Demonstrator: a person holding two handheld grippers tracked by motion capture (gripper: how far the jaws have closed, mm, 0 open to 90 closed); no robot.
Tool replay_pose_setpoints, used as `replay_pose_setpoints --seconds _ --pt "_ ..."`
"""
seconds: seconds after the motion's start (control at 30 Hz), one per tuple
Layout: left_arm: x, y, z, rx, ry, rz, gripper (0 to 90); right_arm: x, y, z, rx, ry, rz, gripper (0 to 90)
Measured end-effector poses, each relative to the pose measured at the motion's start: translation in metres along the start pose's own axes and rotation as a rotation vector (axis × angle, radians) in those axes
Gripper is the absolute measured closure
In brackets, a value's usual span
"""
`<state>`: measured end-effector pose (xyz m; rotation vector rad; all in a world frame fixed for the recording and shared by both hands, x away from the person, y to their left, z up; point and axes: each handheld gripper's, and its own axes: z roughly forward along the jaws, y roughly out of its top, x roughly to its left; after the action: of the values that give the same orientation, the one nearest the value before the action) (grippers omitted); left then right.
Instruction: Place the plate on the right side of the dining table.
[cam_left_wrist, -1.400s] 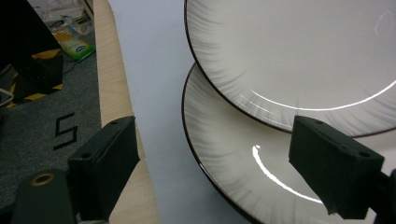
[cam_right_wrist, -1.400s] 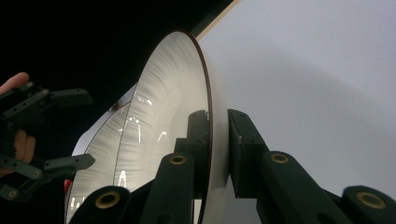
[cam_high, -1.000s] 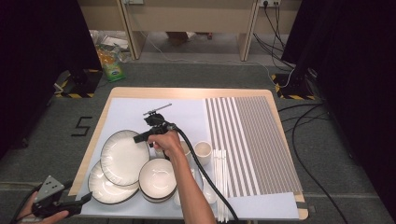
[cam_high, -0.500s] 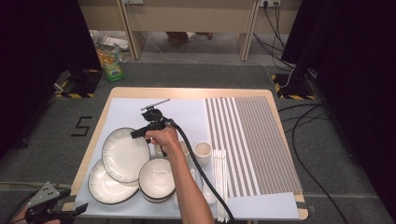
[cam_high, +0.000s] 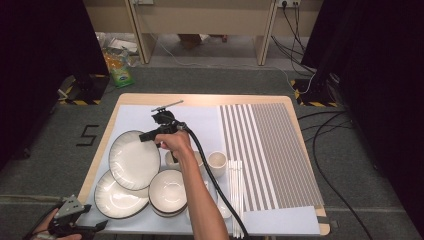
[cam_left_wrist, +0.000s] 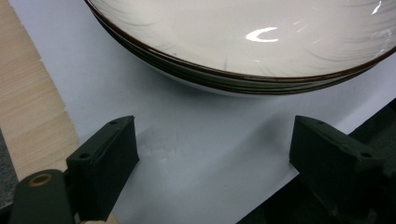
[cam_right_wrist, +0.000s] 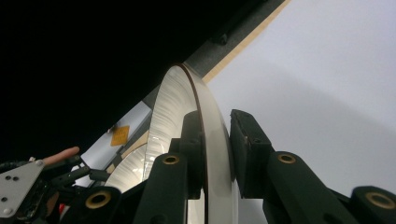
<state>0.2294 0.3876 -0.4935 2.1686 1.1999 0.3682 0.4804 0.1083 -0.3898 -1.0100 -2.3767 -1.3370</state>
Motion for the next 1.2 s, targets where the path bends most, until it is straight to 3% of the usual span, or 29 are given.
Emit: replay_pose_setpoints --seconds 0.23,0.57,0.7,0.73,0.83,0.87,0.97,1.0,1.2 --pt "-0.006 0.001 0.005 0.008 0.015 0.012 6.7 -0.006 0.010 -0.017 -0.030 -0.012 -0.002 75.1" --pt "-0.007 0.000 0.006 0.006 0.015 0.015 2.9 -0.023 0.019 -0.060 -0.103 -0.046 0.018 75.0" --pt "-0.007 0.000 0.006 0.008 0.009 0.015 2.9 -0.029 0.020 -0.080 -0.145 -0.064 0.034 75.0" --pt "-0.007 0.000 0.006 0.006 0.015 0.018 2.8 -0.032 0.020 -0.092 -0.161 -0.072 0.046 75.1" --pt "-0.007 0.000 0.006 0.008 0.009 0.013 2.8 -0.036 0.019 -0.101 -0.172 -0.076 0.053 75.0" --pt "-0.007 0.000 0.006 0.004 0.013 0.011 2.9 -0.040 0.017 -0.115 -0.190 -0.080 0.057 74.8" --pt "-0.007 0.001 0.007 0.005 0.020 0.011 2.2 -0.043 0.016 -0.126 -0.201 -0.085 0.059 74.8" --pt "-0.008 0.002 0.007 0.015 0.020 0.006 1.9 -0.048 0.014 -0.140 -0.220 -0.090 0.065 75.0" --pt "-0.008 0.002 0.008 0.014 0.017 0.004 1.1 -0.060 0.005 -0.169 -0.241 -0.125 0.090 75.0"
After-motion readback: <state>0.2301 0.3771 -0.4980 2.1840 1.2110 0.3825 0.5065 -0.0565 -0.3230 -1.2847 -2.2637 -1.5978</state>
